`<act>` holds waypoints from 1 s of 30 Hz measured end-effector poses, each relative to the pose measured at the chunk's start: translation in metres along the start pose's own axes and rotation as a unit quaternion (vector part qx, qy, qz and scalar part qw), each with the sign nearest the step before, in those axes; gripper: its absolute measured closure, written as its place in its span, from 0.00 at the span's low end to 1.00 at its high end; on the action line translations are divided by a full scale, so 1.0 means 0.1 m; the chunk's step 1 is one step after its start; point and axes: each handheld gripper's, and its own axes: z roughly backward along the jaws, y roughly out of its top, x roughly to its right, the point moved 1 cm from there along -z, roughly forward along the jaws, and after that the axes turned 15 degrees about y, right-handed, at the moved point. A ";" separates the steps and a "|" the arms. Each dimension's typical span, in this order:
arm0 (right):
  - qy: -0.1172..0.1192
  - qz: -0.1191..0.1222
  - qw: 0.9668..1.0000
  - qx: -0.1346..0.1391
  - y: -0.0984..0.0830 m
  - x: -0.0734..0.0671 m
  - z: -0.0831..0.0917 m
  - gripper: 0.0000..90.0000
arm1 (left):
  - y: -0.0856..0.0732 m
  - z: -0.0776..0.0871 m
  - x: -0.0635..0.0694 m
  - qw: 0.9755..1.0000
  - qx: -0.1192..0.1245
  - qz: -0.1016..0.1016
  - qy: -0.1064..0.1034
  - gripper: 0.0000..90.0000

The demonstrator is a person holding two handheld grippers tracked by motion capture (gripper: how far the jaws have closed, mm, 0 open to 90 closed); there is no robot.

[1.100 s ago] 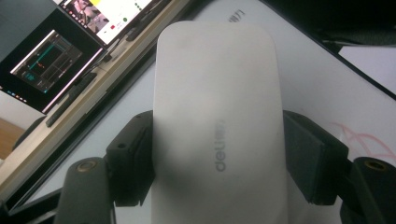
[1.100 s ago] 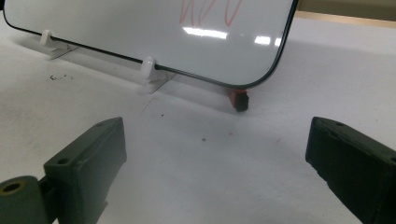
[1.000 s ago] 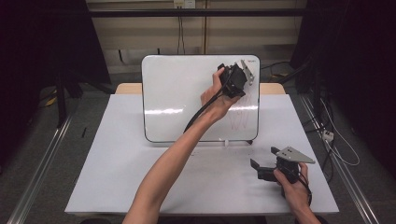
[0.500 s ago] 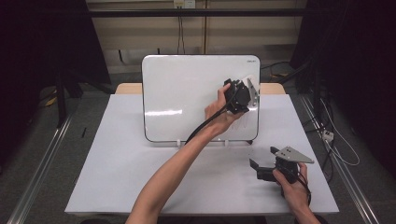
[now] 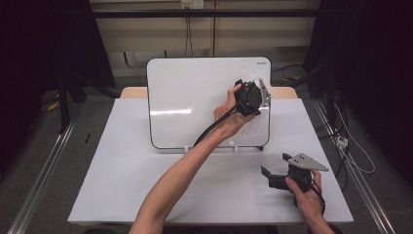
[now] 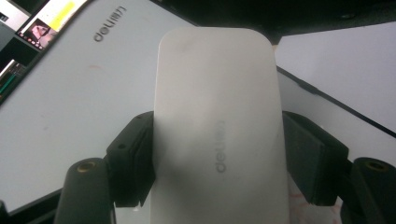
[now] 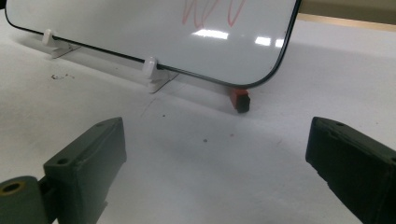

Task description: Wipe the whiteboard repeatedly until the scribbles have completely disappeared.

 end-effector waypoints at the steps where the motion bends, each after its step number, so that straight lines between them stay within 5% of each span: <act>1: 0.001 0.000 1.000 0.001 0.00 0.00 0.00 0.05 | 0.02 -0.02 -0.05 1.000 -0.003 0.006 0.003 0.34; 8: -0.001 0.000 1.000 0.002 -0.01 0.01 0.02 0.05 | 0.08 -0.07 -0.33 0.998 -0.022 0.036 0.038 0.34; 13: -0.001 0.000 1.000 0.002 -0.01 0.00 0.03 0.05 | 0.00 -0.04 -0.52 0.994 -0.042 0.076 0.071 0.34; 19: -0.002 0.001 1.000 0.002 -0.01 0.00 0.03 0.05 | -0.07 -0.02 -0.63 0.990 -0.051 0.102 0.089 0.35; 24: -0.003 0.000 1.000 0.001 -0.01 0.00 0.02 0.05 | -0.05 -0.04 -0.59 0.990 -0.050 0.094 0.092 0.34; 30: -0.001 0.000 1.000 0.000 0.00 0.00 0.01 0.05 | -0.01 -0.04 -0.50 0.993 -0.050 0.056 0.093 0.34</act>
